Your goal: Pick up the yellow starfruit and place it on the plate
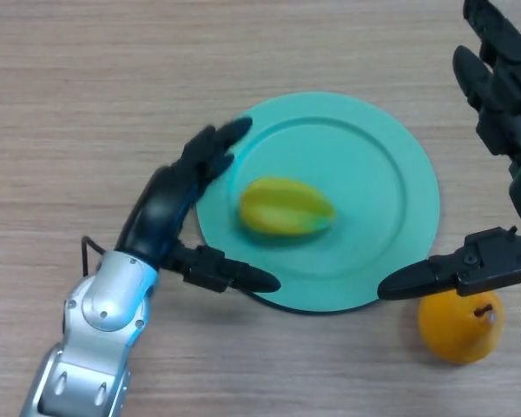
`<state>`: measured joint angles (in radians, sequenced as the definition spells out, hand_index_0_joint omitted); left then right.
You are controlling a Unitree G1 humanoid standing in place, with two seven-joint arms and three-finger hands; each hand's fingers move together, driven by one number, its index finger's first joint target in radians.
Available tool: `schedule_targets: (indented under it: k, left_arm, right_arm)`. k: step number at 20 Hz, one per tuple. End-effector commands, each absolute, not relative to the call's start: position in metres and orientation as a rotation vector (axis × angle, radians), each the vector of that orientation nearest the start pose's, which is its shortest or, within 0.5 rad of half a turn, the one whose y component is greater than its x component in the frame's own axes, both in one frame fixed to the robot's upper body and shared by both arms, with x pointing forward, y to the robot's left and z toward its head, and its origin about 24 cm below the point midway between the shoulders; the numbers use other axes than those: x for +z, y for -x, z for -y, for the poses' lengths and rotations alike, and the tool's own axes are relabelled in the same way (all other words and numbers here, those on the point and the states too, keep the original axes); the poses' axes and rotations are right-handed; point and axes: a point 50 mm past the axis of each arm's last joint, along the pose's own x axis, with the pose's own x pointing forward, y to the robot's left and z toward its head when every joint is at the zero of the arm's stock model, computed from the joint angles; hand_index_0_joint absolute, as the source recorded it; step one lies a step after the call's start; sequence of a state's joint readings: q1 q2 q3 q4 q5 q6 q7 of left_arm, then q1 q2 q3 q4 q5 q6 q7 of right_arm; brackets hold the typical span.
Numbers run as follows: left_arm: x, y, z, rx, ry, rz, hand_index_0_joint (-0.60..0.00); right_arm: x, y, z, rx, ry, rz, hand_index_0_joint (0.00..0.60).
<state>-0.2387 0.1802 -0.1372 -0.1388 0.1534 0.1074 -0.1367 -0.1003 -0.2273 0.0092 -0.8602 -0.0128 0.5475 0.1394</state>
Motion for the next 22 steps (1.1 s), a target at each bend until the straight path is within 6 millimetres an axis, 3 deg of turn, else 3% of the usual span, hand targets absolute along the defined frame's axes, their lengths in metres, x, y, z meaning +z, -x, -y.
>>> schedule_targets:
  k: [1,5,8,13,17,22]
  left_arm:
    - [0.172,-0.277,-0.130,-0.205,-0.358,0.526,0.000]
    - [0.198,-0.260,-0.147,-0.169,-0.321,0.640,0.000]
    - [0.206,-0.248,-0.159,-0.178,-0.273,0.667,0.000]
    - [0.224,-0.221,-0.184,-0.231,-0.062,0.637,0.000]
    - [0.217,-0.219,-0.199,-0.202,-0.069,0.562,0.000]
    - [0.215,-0.222,-0.204,-0.159,-0.084,0.558,0.000]
  right_arm:
    - [0.226,-0.203,0.154,0.152,0.308,0.581,0.000]
    - [0.228,-0.204,0.156,0.151,0.324,0.592,0.000]
    - [0.227,-0.203,0.157,0.148,0.324,0.614,0.000]
    - [0.226,-0.204,0.162,0.134,0.263,0.609,0.000]
    - [0.224,-0.205,0.164,0.136,0.260,0.591,0.000]
    - [0.223,-0.209,0.162,0.137,0.288,0.588,0.000]
